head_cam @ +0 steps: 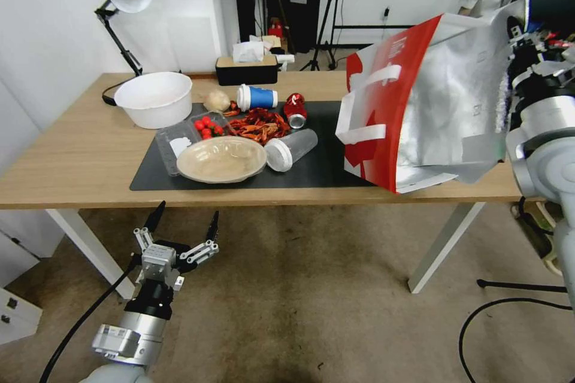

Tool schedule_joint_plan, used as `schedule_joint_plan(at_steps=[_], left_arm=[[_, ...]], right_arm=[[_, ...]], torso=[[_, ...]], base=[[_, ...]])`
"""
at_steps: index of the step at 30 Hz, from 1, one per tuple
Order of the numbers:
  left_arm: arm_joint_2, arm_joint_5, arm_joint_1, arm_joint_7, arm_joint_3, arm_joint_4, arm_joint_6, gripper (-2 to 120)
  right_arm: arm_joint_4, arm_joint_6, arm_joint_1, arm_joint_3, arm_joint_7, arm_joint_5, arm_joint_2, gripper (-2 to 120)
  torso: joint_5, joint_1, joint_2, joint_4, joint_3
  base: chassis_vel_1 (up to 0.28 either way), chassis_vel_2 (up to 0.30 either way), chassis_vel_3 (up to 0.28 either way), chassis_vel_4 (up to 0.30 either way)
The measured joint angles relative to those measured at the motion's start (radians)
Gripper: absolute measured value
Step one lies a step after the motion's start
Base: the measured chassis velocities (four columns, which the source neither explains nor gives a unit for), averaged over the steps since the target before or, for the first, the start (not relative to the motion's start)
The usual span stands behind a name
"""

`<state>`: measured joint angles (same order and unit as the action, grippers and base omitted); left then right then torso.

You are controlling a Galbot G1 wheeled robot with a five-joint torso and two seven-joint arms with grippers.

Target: Pick up the food delivery bag from the floor and place it on the table.

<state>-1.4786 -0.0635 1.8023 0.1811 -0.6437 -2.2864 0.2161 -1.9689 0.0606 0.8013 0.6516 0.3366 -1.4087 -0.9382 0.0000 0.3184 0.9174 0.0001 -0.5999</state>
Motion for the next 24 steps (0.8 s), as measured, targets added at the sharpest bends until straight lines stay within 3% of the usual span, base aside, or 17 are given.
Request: schedule_joint_plan(at_steps=[10,13,17,20,24], left_arm=[[-0.002,-0.003,-0.005,0.006,-0.002,0.004,-0.001,100],[-0.003,-0.004,-0.005,0.005,-0.002,0.005,-0.001,100],[-0.003,-0.007,-0.007,0.003,-0.003,0.008,-0.001,100],[-0.002,-0.015,-0.010,-0.001,-0.003,0.022,-0.001,100],[0.002,-0.021,-0.013,-0.002,-0.003,0.033,0.000,100]], right_arm=[[0.028,0.001,-0.038,-0.021,-0.017,0.011,0.008,55],[0.025,0.002,-0.032,-0.022,-0.037,0.017,0.002,71],[0.016,0.002,-0.018,-0.020,-0.057,0.026,-0.003,80],[-0.009,0.002,0.015,-0.009,-0.093,0.058,-0.012,96],[-0.032,0.004,0.069,0.015,-0.140,0.103,-0.017,100]], torso=[[-0.0001,0.000,0.000,0.0001,0.000],[-0.0001,0.000,0.000,0.0001,0.000],[-0.0001,0.000,0.000,0.0001,0.000],[-0.0002,0.000,0.000,0.0001,0.000],[0.0000,0.000,0.000,0.0001,0.000]], base=[[0.000,0.000,0.000,0.000],[0.000,0.000,0.000,0.000],[0.000,0.000,0.000,0.000],[0.000,0.000,0.000,0.000],[0.000,0.000,0.000,0.000]])
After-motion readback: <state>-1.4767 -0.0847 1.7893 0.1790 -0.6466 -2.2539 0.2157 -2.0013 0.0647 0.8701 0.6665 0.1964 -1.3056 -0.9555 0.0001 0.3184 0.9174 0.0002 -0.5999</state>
